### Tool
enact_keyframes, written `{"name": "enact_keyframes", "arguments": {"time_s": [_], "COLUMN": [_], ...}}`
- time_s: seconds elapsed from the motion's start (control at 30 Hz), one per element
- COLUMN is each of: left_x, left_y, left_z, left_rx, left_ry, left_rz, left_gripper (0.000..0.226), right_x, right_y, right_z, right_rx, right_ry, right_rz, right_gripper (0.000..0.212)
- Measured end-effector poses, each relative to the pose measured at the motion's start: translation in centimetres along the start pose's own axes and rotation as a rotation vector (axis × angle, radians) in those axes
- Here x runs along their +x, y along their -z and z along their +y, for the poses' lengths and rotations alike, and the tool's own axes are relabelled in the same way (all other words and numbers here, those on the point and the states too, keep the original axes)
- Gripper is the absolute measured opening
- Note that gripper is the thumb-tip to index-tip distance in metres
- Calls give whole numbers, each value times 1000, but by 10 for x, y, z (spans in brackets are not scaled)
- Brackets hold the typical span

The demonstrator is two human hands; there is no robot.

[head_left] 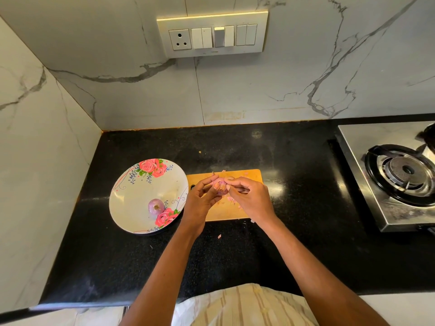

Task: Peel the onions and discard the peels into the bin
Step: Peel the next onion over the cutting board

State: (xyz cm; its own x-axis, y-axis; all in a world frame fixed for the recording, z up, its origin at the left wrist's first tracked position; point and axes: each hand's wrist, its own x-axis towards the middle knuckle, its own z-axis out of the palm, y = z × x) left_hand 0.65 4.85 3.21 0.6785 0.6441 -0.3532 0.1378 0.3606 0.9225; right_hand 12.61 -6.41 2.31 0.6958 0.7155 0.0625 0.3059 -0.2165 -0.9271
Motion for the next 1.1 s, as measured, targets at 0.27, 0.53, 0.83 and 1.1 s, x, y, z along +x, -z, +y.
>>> {"name": "enact_keyframes", "arguments": {"time_s": [0.27, 0.53, 0.83, 1.1], "left_x": [-3, -2, -1, 0], "left_y": [1, 0, 3, 3], "left_z": [1, 3, 4, 6], "left_rx": [-52, 6, 57, 56], "left_ry": [19, -42, -54, -76], "left_rz": [-19, -18, -59, -48], "left_gripper": [29, 48, 48, 43], "right_x": [-1, -2, -2, -2], "right_y": [3, 2, 3, 0], "right_z": [3, -4, 1, -2], "right_rx": [34, 174, 54, 168], "right_ry": [-51, -92, 3, -90], "right_rz": [35, -25, 56, -30], "right_gripper": [20, 22, 9, 23]}}
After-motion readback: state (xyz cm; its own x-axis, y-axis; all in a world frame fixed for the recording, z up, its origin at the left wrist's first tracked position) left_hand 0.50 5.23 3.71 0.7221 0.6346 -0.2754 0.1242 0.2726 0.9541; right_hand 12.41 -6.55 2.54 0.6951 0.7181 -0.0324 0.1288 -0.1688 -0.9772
